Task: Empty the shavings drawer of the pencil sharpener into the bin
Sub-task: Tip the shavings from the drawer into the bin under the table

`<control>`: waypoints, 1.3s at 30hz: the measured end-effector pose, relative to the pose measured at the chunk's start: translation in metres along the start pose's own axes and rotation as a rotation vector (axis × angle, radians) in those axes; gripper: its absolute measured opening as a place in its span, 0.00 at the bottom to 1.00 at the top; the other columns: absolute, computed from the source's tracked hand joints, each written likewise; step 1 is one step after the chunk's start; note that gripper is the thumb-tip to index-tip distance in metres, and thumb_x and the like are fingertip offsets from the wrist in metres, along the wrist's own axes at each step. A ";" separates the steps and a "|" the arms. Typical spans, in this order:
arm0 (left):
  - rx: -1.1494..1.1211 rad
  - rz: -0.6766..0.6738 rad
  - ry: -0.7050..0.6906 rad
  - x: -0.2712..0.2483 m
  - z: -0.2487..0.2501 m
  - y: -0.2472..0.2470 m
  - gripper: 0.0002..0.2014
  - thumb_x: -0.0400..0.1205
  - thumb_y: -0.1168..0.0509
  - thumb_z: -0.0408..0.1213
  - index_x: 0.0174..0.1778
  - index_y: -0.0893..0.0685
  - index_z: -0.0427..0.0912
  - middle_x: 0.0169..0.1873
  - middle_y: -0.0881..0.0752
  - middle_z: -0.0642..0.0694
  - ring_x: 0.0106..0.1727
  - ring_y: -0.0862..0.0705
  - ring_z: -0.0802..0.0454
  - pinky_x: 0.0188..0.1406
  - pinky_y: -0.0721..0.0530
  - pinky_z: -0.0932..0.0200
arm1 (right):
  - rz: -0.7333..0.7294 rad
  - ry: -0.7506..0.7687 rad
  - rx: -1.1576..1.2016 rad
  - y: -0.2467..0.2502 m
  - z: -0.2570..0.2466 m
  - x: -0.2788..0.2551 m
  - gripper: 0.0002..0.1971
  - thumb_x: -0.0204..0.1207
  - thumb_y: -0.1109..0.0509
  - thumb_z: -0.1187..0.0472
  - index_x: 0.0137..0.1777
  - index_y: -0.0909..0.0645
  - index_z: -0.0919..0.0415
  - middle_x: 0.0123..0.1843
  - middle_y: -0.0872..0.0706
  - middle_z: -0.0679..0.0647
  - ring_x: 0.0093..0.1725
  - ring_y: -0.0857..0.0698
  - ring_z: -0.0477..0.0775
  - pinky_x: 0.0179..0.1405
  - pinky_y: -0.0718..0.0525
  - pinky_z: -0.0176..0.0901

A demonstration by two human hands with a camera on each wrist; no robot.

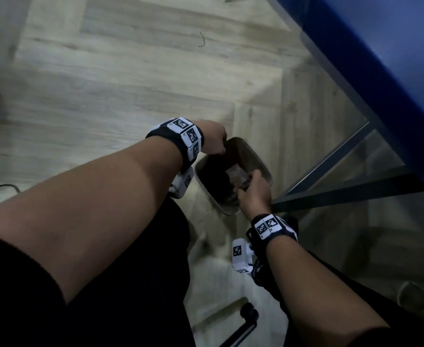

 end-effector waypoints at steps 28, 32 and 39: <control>-0.050 0.009 -0.003 0.009 0.005 -0.003 0.26 0.87 0.32 0.55 0.73 0.10 0.41 0.67 0.08 0.39 0.69 0.11 0.36 0.70 0.13 0.43 | 0.048 0.207 -0.112 -0.001 -0.031 0.005 0.24 0.76 0.21 0.66 0.68 0.25 0.58 0.63 0.20 0.63 0.58 0.14 0.68 0.50 0.17 0.50; -0.071 0.019 -0.006 0.008 0.006 0.000 0.25 0.86 0.31 0.55 0.71 0.09 0.41 0.65 0.08 0.39 0.67 0.10 0.36 0.65 0.14 0.47 | 0.042 0.227 -0.115 -0.001 -0.034 0.003 0.24 0.74 0.20 0.67 0.66 0.25 0.59 0.61 0.21 0.63 0.55 0.14 0.68 0.48 0.19 0.49; -0.075 0.015 -0.015 0.003 0.010 0.003 0.25 0.87 0.31 0.54 0.72 0.10 0.40 0.66 0.08 0.39 0.68 0.11 0.36 0.56 0.20 0.51 | 0.001 0.224 -0.171 0.000 -0.038 0.005 0.24 0.75 0.21 0.65 0.67 0.27 0.56 0.63 0.22 0.63 0.59 0.15 0.71 0.51 0.16 0.54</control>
Point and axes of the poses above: each hand's wrist, its own x-axis towards the middle knuckle, its own y-axis out of the back of the hand, z = x × y, the point moved 10 cm from there along x, towards the middle knuckle
